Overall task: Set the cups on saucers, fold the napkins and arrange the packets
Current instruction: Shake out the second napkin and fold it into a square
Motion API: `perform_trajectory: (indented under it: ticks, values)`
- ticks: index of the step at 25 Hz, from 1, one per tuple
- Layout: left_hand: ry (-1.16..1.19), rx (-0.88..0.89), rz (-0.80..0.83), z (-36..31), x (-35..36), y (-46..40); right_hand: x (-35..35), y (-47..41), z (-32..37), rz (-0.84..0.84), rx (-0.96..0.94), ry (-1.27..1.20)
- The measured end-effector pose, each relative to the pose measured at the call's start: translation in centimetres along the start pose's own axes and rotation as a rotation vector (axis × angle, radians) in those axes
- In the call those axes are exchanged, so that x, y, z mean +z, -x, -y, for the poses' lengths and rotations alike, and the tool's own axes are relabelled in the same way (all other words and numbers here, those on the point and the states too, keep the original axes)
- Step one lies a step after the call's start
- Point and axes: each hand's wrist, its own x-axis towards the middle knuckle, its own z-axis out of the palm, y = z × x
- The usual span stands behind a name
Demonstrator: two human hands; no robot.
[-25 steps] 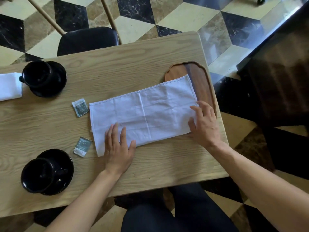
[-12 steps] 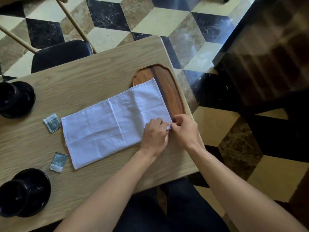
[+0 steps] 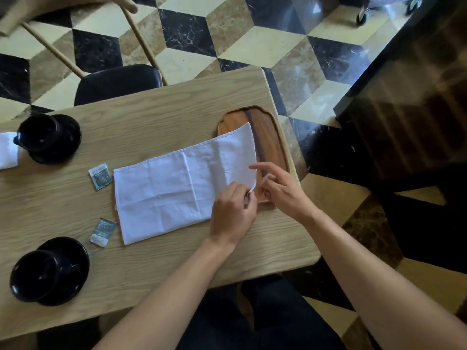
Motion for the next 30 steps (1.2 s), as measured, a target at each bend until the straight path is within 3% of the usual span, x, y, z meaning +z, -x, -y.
perform_trajectory:
  ticks: [3, 6, 9, 13, 16, 20, 25, 30]
  values:
    - [0.059, -0.011, -0.068, -0.1, -3.1, 0.6, 0.1, -1.6, 1.3, 0.157, -0.108, 0.469]
    - [0.136, 0.007, -0.109, 0.5, -6.8, 0.7, 0.3, -4.4, 3.4, 0.145, -0.225, 0.729]
    - [0.208, -0.037, -0.173, 2.1, -10.9, 0.2, 0.3, -7.2, 5.8, 0.087, -0.34, 0.773]
    - [0.365, -0.25, -0.315, 5.0, -16.2, -0.7, 1.2, -10.0, 8.6, 0.018, -0.446, 0.786]
    - [0.434, -0.372, -0.391, 6.9, -20.1, -1.5, 3.5, -11.0, 11.6, -0.068, -0.39, 0.725]
    - [0.462, -0.413, -0.527, 8.2, -27.1, -4.7, 7.2, -11.1, 19.2, -0.047, -0.456, 0.417]
    - [0.429, -0.262, -0.667, 5.9, -38.8, -11.2, 10.6, -10.7, 31.9, 0.024, -0.458, 0.001]
    - [0.562, -0.129, -0.743, 1.6, -46.9, -16.1, 11.1, -9.0, 41.9, -0.051, -0.67, -0.046]
